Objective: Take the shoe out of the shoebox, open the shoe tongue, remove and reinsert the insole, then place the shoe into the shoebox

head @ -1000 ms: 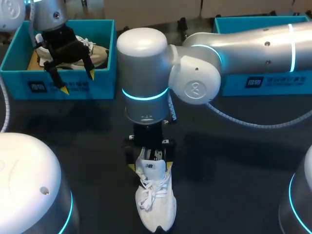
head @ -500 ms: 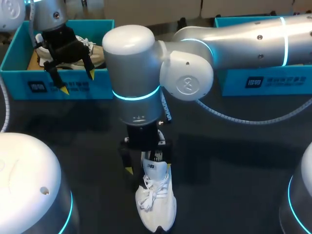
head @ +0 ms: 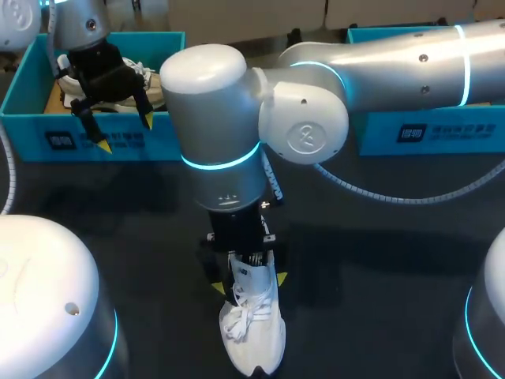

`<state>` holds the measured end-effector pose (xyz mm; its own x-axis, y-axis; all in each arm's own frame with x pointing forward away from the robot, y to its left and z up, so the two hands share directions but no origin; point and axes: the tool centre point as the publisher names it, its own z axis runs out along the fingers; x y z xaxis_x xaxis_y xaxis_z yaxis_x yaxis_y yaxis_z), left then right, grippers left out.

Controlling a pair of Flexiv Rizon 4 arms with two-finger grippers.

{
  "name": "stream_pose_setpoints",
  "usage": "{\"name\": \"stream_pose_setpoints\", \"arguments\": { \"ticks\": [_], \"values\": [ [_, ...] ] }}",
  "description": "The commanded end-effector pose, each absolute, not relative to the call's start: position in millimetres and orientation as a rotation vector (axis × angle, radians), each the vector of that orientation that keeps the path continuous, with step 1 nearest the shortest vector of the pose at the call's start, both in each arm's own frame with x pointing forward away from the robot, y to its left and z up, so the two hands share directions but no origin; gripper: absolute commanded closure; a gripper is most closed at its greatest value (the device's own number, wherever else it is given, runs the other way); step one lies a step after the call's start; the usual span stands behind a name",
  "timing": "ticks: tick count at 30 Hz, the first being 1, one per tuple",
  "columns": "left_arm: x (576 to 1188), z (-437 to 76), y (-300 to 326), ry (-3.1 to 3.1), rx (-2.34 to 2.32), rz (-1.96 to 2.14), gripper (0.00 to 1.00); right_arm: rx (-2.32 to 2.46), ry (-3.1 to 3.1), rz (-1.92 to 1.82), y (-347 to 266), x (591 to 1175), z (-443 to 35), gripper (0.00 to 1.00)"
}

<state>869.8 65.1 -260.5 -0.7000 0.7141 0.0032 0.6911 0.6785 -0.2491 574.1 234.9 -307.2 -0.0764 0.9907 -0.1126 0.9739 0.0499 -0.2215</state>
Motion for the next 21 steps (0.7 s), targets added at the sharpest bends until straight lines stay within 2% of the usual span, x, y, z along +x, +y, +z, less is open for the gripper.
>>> {"name": "stream_pose_setpoints", "arguments": {
  "ticks": [1,21],
  "values": [
    [869.3,-260.5,65.4,-2.786,-1.170,0.348,0.00,-2.311,-2.081,0.314,232.9,560.8,-298.0,0.00],
    [869.3,-260.5,65.4,-2.786,-1.170,0.348,0.00,-2.379,-1.919,0.333,269.2,513.2,-295.4,0.00]
  ]
}}
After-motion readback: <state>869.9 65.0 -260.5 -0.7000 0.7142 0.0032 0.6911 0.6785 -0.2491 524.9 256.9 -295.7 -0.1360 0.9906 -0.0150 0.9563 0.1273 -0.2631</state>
